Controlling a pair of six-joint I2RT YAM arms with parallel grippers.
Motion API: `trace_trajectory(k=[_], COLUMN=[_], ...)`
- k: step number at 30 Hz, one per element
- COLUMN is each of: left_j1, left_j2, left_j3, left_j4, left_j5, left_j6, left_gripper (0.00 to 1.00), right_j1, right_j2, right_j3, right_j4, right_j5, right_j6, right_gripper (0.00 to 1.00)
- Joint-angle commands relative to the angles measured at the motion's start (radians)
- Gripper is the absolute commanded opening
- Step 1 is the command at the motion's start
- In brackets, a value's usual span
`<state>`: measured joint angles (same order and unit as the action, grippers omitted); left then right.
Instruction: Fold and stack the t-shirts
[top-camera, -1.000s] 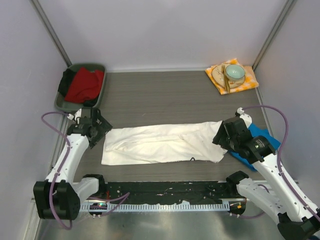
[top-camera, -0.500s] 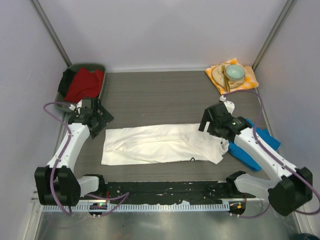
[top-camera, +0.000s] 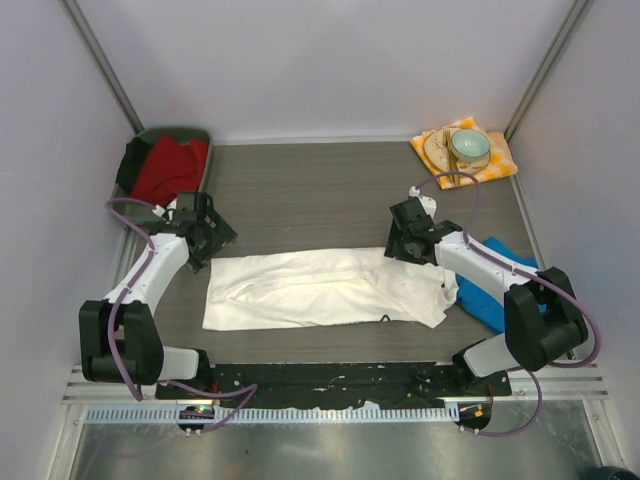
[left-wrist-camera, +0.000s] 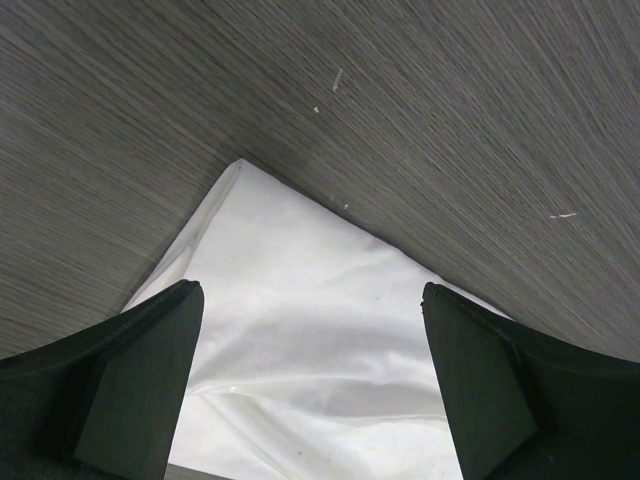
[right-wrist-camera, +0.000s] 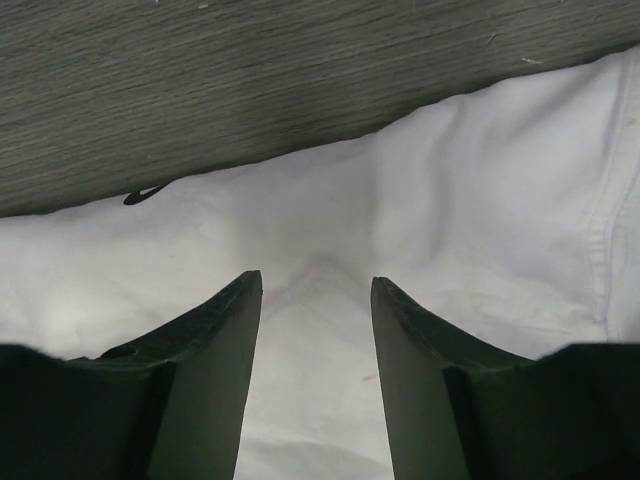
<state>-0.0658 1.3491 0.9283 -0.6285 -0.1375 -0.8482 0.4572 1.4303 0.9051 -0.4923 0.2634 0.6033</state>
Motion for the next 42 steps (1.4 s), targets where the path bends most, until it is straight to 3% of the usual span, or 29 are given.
trace_trajectory(k=[1, 27, 29, 33, 36, 42], left_j1=[-0.006, -0.009, -0.011, -0.012, -0.014, -0.015], left_j2=[-0.01, -0.016, -0.016, -0.015, -0.015, -0.019], left_j3=[0.02, -0.005, -0.005, -0.005, -0.008, -0.008], left_j4=[0.036, 0.043, 0.044, 0.044, 0.046, 0.047], left_j5=[-0.005, -0.013, -0.011, -0.013, -0.013, -0.014], left_j6=[0.006, 0.0, 0.0, 0.001, 0.0, 0.001], left_gripper=[0.95, 0.95, 0.95, 0.95, 0.95, 0.95], right_j1=[0.008, 0.028, 0.029, 0.031, 0.037, 0.089], right_j2=[0.03, 0.005, -0.004, -0.014, -0.024, -0.071], right_j3=[0.02, -0.054, -0.055, -0.051, -0.04, -0.026], right_j4=[0.072, 0.026, 0.024, 0.014, -0.003, -0.055], right_j5=[-0.012, 0.002, 0.005, 0.013, 0.026, 0.031], right_j6=[-0.005, -0.019, -0.019, -0.016, -0.016, -0.004], right_gripper=[0.53, 0.45, 0.4, 0.11, 0.01, 0.01])
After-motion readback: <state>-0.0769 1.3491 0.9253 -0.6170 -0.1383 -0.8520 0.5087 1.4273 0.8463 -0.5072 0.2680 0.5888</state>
